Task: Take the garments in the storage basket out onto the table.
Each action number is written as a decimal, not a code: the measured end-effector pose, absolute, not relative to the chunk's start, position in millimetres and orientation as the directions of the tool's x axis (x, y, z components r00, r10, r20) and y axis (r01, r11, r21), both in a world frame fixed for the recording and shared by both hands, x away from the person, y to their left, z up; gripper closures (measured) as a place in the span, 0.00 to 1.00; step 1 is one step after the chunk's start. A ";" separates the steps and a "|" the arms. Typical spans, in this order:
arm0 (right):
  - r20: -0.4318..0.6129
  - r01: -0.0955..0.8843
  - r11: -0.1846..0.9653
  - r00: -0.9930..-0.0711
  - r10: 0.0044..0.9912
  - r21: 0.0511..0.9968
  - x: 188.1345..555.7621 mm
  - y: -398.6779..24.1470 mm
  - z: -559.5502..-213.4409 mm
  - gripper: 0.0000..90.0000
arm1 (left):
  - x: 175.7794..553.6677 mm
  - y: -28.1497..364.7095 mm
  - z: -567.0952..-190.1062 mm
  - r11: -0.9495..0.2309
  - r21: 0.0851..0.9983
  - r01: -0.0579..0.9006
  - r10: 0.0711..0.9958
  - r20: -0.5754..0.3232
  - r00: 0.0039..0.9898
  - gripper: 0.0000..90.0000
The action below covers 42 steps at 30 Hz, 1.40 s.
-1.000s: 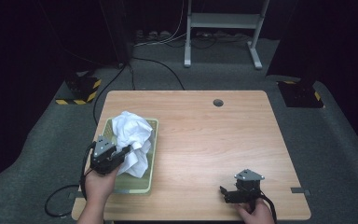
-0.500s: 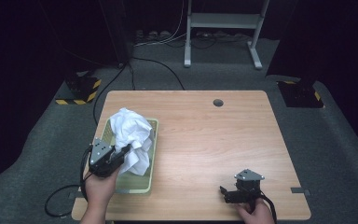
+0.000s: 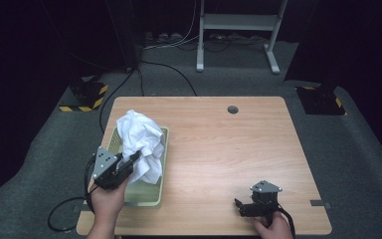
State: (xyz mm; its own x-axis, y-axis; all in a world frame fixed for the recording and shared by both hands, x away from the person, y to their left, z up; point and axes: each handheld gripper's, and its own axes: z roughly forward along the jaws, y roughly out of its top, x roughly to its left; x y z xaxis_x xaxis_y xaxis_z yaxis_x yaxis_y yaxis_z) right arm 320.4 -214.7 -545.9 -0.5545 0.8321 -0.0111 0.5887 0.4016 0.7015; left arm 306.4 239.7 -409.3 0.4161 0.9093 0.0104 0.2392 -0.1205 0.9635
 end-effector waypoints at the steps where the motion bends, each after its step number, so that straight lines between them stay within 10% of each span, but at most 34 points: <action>1: -0.011 0.588 0.402 -0.555 0.832 0.702 320.4 -214.7 -545.9 0.00 | 305.3 239.1 -407.3 -0.118 0.966 0.230 0.909 0.012 0.417 0.78; 42: -0.011 0.589 0.402 -0.555 0.832 0.701 320.4 -214.7 -545.9 0.00 | 298.9 195.6 -376.5 -0.091 0.989 0.116 0.862 0.020 0.506 0.78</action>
State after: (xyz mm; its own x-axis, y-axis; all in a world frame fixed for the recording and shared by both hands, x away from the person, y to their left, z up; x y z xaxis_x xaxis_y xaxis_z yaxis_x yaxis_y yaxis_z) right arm 320.4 -214.7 -545.9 -0.5546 0.8320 -0.0110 0.5887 0.4017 0.7015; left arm 298.9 195.6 -376.5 0.5057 0.8625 0.0204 0.1160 -0.0914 0.9890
